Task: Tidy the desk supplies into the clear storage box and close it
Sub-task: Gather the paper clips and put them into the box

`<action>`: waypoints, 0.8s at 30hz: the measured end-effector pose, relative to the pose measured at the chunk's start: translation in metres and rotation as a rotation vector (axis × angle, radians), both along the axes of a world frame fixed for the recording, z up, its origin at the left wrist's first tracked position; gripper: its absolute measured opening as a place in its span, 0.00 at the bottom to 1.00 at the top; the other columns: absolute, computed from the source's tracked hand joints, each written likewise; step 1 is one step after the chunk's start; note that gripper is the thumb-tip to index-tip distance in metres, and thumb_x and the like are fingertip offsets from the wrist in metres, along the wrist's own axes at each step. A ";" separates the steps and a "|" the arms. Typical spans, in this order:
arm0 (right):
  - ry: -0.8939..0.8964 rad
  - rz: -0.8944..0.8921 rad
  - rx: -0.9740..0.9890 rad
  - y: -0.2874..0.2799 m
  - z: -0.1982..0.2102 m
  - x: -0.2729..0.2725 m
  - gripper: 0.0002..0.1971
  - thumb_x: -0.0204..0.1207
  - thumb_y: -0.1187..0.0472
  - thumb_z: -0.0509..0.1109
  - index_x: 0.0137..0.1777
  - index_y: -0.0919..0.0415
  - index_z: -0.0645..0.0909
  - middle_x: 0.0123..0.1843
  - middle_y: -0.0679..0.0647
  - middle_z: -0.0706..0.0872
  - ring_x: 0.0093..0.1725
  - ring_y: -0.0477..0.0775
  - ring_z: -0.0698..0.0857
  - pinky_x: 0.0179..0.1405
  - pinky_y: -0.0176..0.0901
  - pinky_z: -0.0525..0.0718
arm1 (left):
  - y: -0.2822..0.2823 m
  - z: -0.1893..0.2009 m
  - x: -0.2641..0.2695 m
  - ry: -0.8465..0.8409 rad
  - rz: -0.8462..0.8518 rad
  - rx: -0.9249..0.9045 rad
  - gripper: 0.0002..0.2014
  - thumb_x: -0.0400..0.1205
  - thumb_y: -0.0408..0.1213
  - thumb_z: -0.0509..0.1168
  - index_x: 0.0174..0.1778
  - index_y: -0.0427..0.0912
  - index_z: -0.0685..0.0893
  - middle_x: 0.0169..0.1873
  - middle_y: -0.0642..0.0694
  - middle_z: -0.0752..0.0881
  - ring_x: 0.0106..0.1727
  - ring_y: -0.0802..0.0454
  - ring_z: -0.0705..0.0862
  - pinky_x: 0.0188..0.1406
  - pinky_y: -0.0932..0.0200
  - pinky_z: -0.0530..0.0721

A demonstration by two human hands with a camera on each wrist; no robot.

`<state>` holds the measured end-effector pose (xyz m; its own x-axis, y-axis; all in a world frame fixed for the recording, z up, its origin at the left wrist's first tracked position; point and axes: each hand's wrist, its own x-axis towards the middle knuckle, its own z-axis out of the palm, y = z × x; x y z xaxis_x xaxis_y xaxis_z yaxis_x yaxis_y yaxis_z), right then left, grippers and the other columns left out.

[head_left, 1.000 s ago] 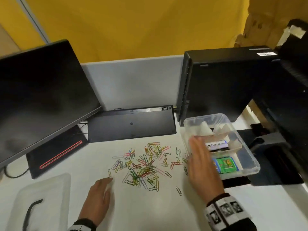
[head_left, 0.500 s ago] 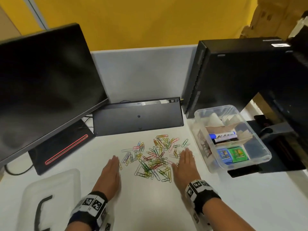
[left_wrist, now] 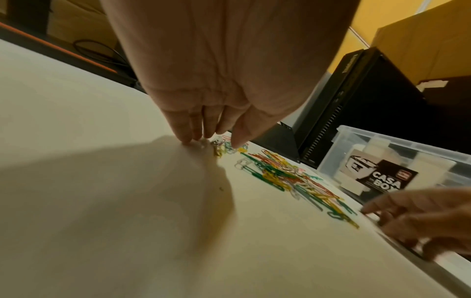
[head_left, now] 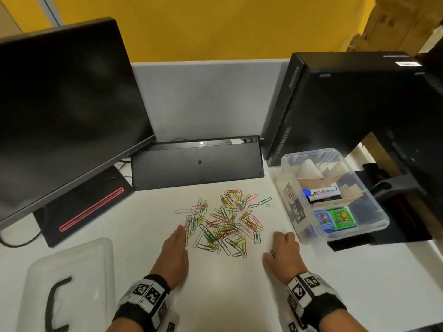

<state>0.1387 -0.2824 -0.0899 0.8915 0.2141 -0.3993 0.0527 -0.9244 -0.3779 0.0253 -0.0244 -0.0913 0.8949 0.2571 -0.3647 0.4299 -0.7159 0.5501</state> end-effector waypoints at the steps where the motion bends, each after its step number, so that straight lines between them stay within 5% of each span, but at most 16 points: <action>1: 0.010 0.008 0.028 0.004 -0.002 -0.003 0.27 0.77 0.57 0.66 0.74 0.60 0.63 0.69 0.58 0.64 0.68 0.59 0.67 0.67 0.49 0.73 | -0.003 0.001 0.000 0.028 -0.012 0.003 0.30 0.86 0.32 0.48 0.83 0.39 0.41 0.83 0.43 0.44 0.84 0.49 0.45 0.81 0.60 0.45; 5: 0.003 0.114 0.215 0.032 -0.005 -0.018 0.26 0.79 0.63 0.62 0.77 0.60 0.64 0.69 0.55 0.66 0.66 0.52 0.68 0.69 0.38 0.68 | -0.021 0.005 0.002 0.099 -0.114 -0.109 0.31 0.86 0.28 0.45 0.81 0.39 0.35 0.82 0.43 0.36 0.83 0.50 0.36 0.78 0.62 0.40; 12: -0.197 0.125 0.249 0.044 0.006 0.039 0.21 0.80 0.67 0.60 0.74 0.62 0.70 0.71 0.55 0.69 0.68 0.53 0.72 0.71 0.40 0.72 | -0.003 0.014 0.039 -0.058 -0.038 -0.083 0.32 0.85 0.25 0.46 0.83 0.43 0.40 0.83 0.47 0.42 0.84 0.53 0.46 0.82 0.58 0.48; 18: -0.115 0.120 -0.085 0.046 -0.011 0.065 0.30 0.85 0.59 0.52 0.83 0.68 0.47 0.85 0.61 0.43 0.84 0.60 0.46 0.83 0.51 0.54 | 0.011 0.004 0.066 0.092 -0.059 0.034 0.35 0.82 0.21 0.47 0.83 0.41 0.39 0.83 0.45 0.36 0.83 0.52 0.38 0.79 0.59 0.45; 21: -0.103 0.212 0.004 0.047 -0.022 0.035 0.31 0.82 0.69 0.51 0.83 0.67 0.45 0.85 0.57 0.37 0.84 0.56 0.40 0.81 0.45 0.44 | 0.001 -0.005 0.056 0.086 -0.112 0.007 0.36 0.82 0.20 0.47 0.83 0.44 0.38 0.82 0.47 0.35 0.83 0.53 0.37 0.77 0.62 0.43; 24: -0.079 0.222 0.157 0.042 -0.023 0.014 0.34 0.80 0.73 0.50 0.85 0.58 0.43 0.86 0.49 0.42 0.84 0.48 0.46 0.81 0.41 0.52 | -0.008 -0.010 0.043 0.037 -0.125 -0.044 0.35 0.84 0.22 0.45 0.83 0.51 0.40 0.83 0.52 0.39 0.83 0.58 0.41 0.78 0.62 0.44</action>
